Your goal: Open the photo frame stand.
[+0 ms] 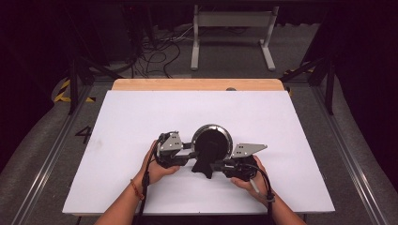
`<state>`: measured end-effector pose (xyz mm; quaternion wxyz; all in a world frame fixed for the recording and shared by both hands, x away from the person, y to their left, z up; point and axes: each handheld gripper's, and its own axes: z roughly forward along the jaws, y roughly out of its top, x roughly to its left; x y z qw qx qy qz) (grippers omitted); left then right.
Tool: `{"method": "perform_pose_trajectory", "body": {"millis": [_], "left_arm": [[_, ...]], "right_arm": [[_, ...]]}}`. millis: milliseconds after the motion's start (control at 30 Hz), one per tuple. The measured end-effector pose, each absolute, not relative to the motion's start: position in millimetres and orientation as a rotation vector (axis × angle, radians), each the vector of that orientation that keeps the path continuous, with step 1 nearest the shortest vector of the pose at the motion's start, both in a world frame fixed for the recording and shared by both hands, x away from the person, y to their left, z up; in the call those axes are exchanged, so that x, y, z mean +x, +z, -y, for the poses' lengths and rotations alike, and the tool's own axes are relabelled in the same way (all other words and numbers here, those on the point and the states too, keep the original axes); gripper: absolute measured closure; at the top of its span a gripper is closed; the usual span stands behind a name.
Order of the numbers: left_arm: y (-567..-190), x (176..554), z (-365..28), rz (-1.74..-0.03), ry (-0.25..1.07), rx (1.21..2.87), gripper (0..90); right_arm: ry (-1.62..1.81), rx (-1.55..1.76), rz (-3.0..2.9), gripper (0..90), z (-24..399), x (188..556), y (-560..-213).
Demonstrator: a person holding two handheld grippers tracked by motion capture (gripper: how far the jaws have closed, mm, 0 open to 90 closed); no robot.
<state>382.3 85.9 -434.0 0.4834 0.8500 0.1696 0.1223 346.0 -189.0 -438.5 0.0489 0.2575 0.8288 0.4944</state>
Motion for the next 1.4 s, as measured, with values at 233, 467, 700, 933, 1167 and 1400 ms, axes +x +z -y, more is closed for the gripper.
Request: {"method": "perform_pose_trajectory", "body": {"millis": [233,467,700,933,1167,1400], "left_arm": [[-435,372,-86,-0.414,0.373,2.054,67.8],[-437,362,-89,-0.411,0.456,2.057,69.4],[-439,358,-92,-0.412,0.494,2.081,70.1],[-440,359,-95,-0.405,0.478,2.101,70.1],[-441,362,-96,-0.405,0.45,2.086,67.9],[-438,367,-93,-0.363,0.417,2.094,42.8]], "right_arm": [[1.505,0.805,-2.528,80.9,191,347,-438],[1.51,0.809,-2.54,81.8,190,347,-438],[1.569,0.853,-2.539,72.0,182,346,-443],[1.545,0.855,-2.531,82.6,177,344,-446],[1.543,0.851,-2.537,83.6,177,344,-446],[1.536,0.849,-2.54,84.1,177,343,-446]]}}
